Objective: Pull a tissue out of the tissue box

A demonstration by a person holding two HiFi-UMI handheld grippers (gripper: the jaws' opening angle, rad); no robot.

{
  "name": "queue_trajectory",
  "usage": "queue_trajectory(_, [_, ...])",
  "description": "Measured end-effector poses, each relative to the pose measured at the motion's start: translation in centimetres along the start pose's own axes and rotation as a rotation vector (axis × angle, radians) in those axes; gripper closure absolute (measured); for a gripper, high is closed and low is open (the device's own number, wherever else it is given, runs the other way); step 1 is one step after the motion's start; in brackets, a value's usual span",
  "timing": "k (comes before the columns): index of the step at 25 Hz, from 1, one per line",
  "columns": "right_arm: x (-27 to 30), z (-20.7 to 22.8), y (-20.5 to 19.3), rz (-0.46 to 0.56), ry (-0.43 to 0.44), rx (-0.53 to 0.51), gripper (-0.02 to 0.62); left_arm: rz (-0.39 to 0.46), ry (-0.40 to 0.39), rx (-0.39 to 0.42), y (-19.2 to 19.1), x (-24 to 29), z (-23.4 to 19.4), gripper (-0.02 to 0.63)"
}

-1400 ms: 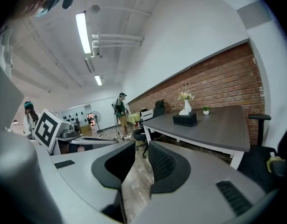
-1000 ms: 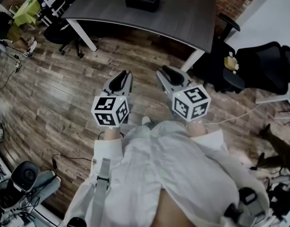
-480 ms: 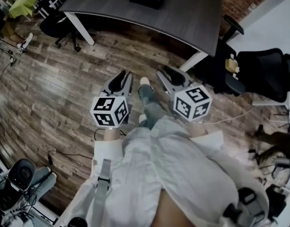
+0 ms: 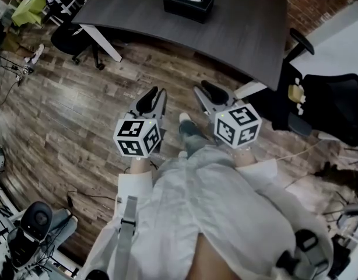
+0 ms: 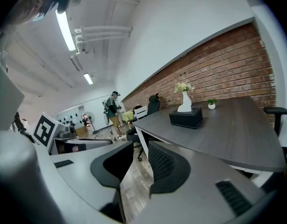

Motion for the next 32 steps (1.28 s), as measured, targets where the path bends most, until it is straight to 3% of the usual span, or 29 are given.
queue_trajectory(9, [7.9, 7.0, 5.7, 0.015, 0.017, -0.025, 0.500, 0.013, 0.017, 0.029, 5.8, 9.0, -3.7, 0.532])
queue_trajectory(16, [11.6, 10.6, 7.7, -0.010, 0.059, -0.034, 0.500, 0.021, 0.043, 0.025, 8.1, 13.8, -5.1, 0.532])
queue_trajectory(26, [14.1, 14.2, 8.4, -0.025, 0.015, -0.005, 0.500, -0.008, 0.041, 0.010, 9.6, 17.9, -7.7, 0.532])
queue_trajectory(32, [16.6, 16.3, 9.4, -0.012, -0.034, 0.015, 0.500, -0.026, -0.011, 0.028, 11.4, 21.6, -9.4, 0.529])
Point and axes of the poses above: the fingertips, and each gripper's own axes: x forward along the fingers, z to its right, y out of its top, the point moved 5 cm from there along -x, backward along the fingers, and after that the axes turned 5 degrees about z, right-handed, at the moved point
